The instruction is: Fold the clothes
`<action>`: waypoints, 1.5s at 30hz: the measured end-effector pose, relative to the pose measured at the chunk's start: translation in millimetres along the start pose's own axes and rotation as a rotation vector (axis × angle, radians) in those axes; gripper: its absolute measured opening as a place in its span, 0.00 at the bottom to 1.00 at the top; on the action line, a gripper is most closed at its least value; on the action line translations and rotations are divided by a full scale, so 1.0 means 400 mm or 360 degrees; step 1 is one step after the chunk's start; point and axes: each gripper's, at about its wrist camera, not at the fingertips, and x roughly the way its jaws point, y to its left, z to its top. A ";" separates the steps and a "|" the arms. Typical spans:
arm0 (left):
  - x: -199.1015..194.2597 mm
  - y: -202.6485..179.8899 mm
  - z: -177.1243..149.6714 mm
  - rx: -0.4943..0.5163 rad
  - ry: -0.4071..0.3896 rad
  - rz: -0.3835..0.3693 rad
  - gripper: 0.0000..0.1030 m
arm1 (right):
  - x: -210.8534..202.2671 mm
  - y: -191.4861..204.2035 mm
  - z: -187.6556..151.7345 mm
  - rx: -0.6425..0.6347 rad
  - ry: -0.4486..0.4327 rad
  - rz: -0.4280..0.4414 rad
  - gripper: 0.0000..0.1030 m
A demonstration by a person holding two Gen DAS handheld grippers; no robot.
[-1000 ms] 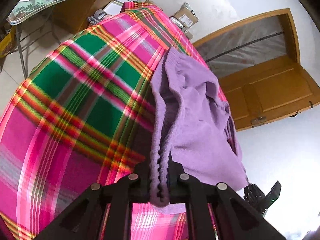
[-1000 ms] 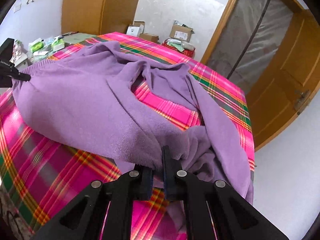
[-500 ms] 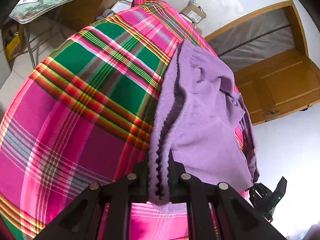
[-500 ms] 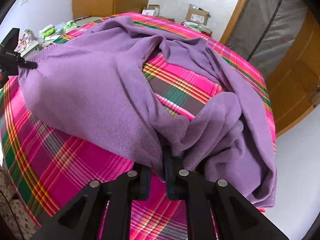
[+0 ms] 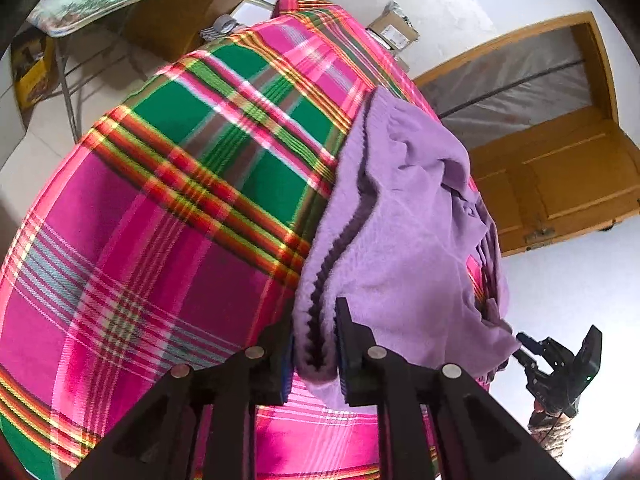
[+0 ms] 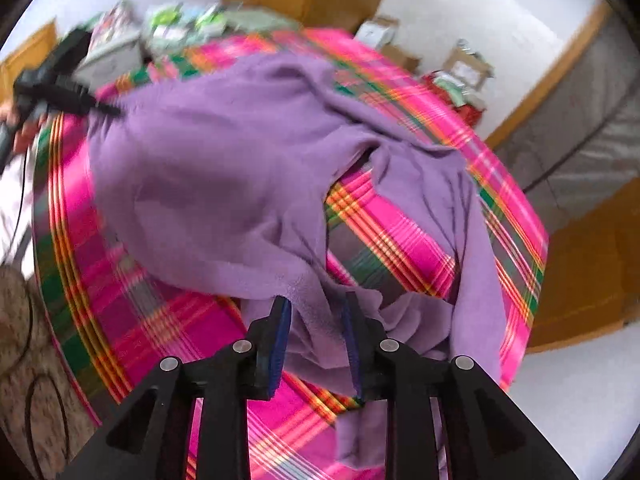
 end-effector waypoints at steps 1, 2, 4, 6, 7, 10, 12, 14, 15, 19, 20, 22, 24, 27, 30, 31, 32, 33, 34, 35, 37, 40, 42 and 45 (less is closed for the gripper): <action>-0.001 0.004 0.001 -0.0006 -0.0002 -0.0011 0.16 | 0.000 0.008 0.001 -0.0069 0.0052 -0.0007 0.26; -0.003 0.008 0.001 -0.0013 -0.0002 -0.0025 0.16 | -0.001 0.015 0.003 -0.0143 0.0104 -0.0023 0.26; -0.004 0.010 -0.001 0.0002 -0.0005 -0.0040 0.16 | -0.018 0.007 0.008 -0.0170 0.0078 0.0018 0.26; -0.006 0.012 -0.002 0.0013 -0.0006 -0.0048 0.16 | -0.046 -0.029 0.047 -0.0097 -0.0058 0.0108 0.26; -0.006 0.013 -0.002 0.0011 -0.0005 -0.0056 0.16 | -0.054 -0.042 0.064 -0.0065 -0.0110 0.0144 0.26; -0.004 0.015 0.000 0.0025 0.0007 -0.0073 0.16 | -0.024 -0.065 0.159 -0.0012 -0.0227 0.0172 0.29; -0.002 0.015 0.003 0.0025 0.0015 -0.0076 0.17 | 0.022 -0.069 0.237 0.0002 -0.0261 0.0169 0.31; -0.001 0.013 0.004 0.0028 0.0021 -0.0076 0.17 | 0.078 -0.069 0.314 0.0020 -0.0300 0.0195 0.31; -0.001 0.013 0.004 0.0035 0.0022 -0.0076 0.17 | 0.108 -0.071 0.354 0.0028 -0.0320 0.0212 0.31; 0.000 0.016 0.007 0.0035 0.0030 -0.0093 0.17 | 0.209 -0.071 0.502 0.0061 -0.0353 0.0287 0.31; 0.000 0.017 0.007 0.0032 0.0029 -0.0095 0.17 | 0.228 -0.069 0.536 0.0061 -0.0369 0.0316 0.31; 0.001 0.015 0.009 0.0036 0.0030 -0.0092 0.17 | 0.251 -0.053 0.592 0.0043 -0.0411 0.0332 0.35; 0.002 0.013 0.010 0.0044 0.0032 -0.0087 0.17 | 0.279 -0.037 0.648 0.0004 -0.0426 0.0385 0.44; 0.004 0.015 0.013 0.0041 0.0032 -0.0097 0.17 | 0.334 -0.011 0.727 -0.0057 -0.0394 0.0482 0.55; 0.005 0.019 0.014 0.0043 0.0037 -0.0110 0.17 | 0.394 0.025 0.783 -0.0130 -0.0314 0.0481 0.55; 0.004 0.021 0.014 0.0045 0.0039 -0.0115 0.17 | 0.410 0.036 0.797 -0.0160 -0.0285 0.0481 0.55; 0.004 0.022 0.014 0.0045 0.0041 -0.0120 0.17 | 0.428 0.048 0.812 -0.0187 -0.0233 0.0489 0.55; 0.004 0.024 0.015 0.0044 0.0044 -0.0127 0.17 | 0.443 0.057 0.821 -0.0201 -0.0184 0.0501 0.55; 0.004 0.026 0.015 0.0044 0.0047 -0.0133 0.17 | 0.453 0.062 0.827 -0.0210 -0.0144 0.0513 0.55; 0.004 0.028 0.016 0.0042 0.0049 -0.0139 0.16 | 0.459 0.067 0.833 -0.0215 -0.0120 0.0522 0.55; 0.004 0.031 0.017 0.0037 0.0048 -0.0148 0.16 | 0.462 0.070 0.836 -0.0204 -0.0118 0.0551 0.50; 0.002 0.031 0.017 0.0053 0.0043 -0.0140 0.16 | 0.454 0.075 0.833 -0.0203 -0.0152 0.0603 0.21; 0.002 0.031 0.017 0.0070 0.0039 -0.0137 0.15 | 0.437 0.087 0.831 -0.0244 -0.0205 0.0590 0.11; -0.001 0.035 0.020 0.0051 0.0030 -0.0167 0.13 | 0.411 0.098 0.842 -0.0244 -0.0297 0.0586 0.10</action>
